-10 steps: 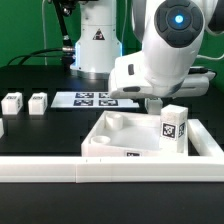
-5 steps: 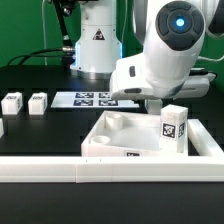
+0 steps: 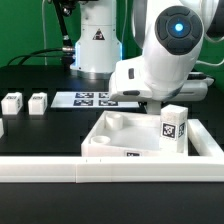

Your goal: Assemble square table

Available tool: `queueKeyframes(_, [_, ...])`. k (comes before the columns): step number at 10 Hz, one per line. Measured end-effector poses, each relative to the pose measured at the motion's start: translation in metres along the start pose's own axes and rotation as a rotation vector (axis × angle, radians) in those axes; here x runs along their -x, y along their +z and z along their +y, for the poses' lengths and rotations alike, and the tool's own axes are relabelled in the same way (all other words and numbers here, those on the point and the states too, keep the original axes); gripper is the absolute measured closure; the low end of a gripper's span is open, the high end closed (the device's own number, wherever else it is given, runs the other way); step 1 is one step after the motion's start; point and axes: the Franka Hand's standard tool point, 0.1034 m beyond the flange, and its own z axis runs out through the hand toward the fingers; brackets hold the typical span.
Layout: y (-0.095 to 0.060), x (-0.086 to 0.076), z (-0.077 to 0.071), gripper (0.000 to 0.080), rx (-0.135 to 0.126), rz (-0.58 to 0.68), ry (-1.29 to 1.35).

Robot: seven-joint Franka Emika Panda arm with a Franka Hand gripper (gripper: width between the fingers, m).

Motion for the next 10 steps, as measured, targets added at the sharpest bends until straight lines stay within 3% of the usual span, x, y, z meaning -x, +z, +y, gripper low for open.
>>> queueKeyframes(6, [-0.003, 0.000, 0.003, 0.0512, -0.007, 0.002, 0.003])
queueKeyframes(10, [-0.058, 0.022, 0.014, 0.0511, -0.066, 0.013, 0.004])
